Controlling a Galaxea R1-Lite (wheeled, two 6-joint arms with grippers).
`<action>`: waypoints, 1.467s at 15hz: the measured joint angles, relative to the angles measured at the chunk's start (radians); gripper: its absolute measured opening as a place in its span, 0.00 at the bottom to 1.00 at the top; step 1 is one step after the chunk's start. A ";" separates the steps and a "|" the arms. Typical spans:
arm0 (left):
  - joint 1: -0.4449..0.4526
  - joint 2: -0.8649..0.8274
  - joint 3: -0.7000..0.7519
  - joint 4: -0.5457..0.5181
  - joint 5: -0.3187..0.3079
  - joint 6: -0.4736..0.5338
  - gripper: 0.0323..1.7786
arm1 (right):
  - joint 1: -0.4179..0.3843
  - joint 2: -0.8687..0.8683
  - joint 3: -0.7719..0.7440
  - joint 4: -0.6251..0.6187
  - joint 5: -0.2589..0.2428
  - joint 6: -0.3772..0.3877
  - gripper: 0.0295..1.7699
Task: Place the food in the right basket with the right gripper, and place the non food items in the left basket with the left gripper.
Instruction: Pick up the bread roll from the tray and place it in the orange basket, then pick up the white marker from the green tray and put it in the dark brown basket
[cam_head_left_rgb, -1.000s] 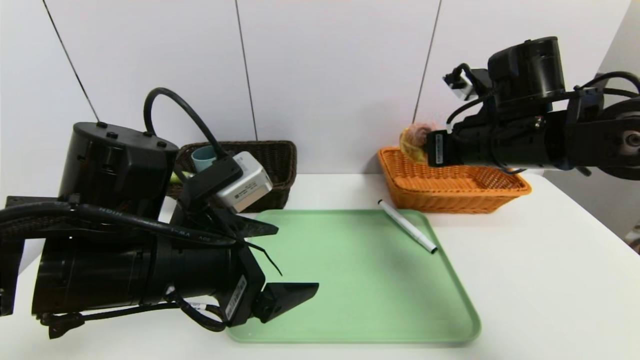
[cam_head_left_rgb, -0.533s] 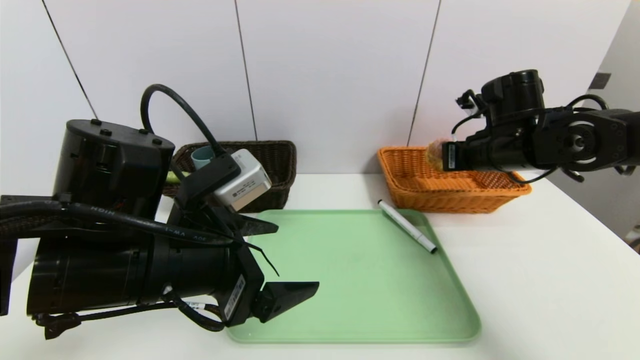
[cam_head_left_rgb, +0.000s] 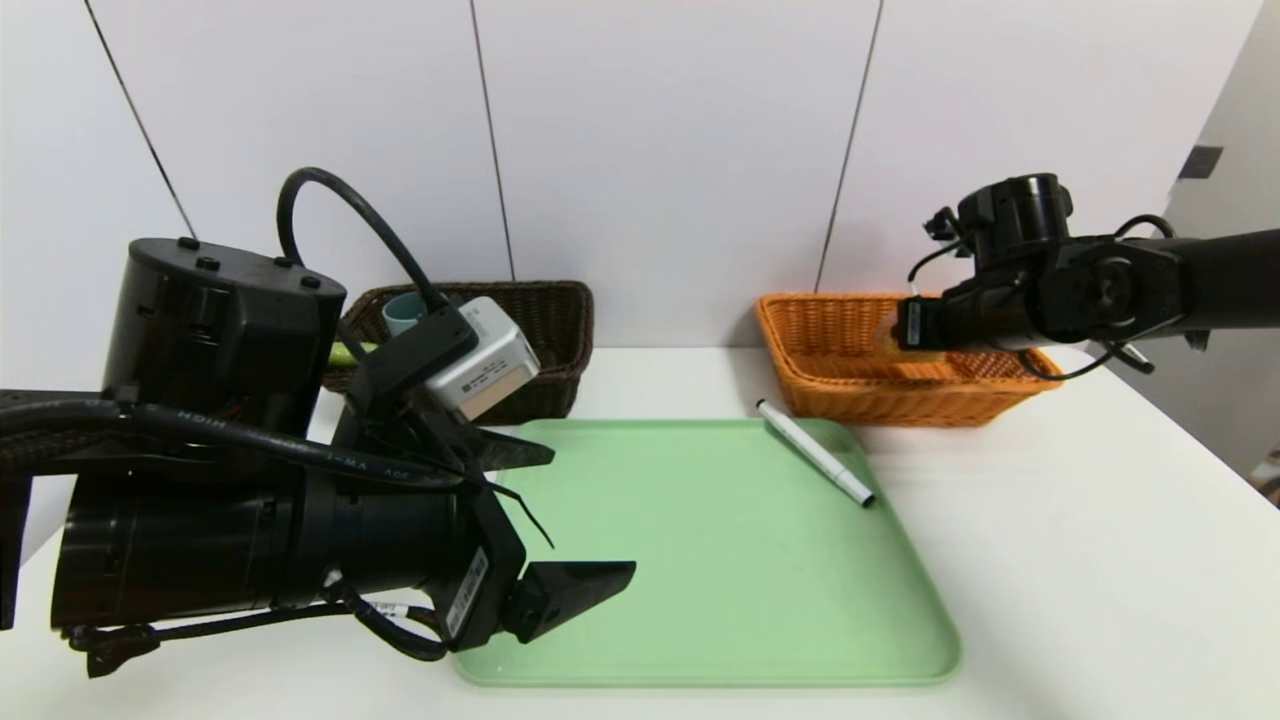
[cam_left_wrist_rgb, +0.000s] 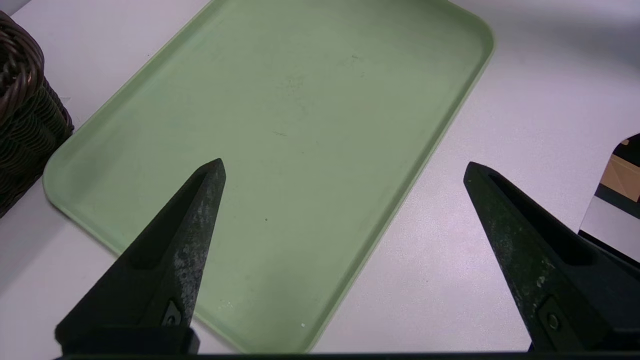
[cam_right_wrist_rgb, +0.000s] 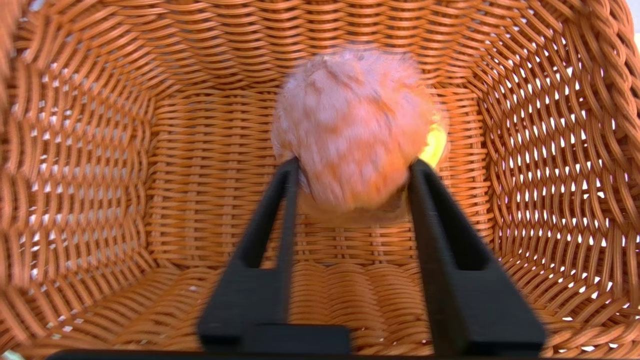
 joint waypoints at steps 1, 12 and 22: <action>0.000 0.000 0.000 0.000 0.000 0.000 0.95 | -0.002 0.002 -0.001 0.000 0.000 0.002 0.50; 0.000 0.004 -0.004 -0.010 0.004 -0.002 0.95 | -0.020 -0.093 -0.045 0.058 0.008 0.001 0.85; 0.014 0.186 -0.086 -0.244 0.002 0.050 0.95 | -0.018 -0.496 -0.024 0.522 0.013 0.099 0.93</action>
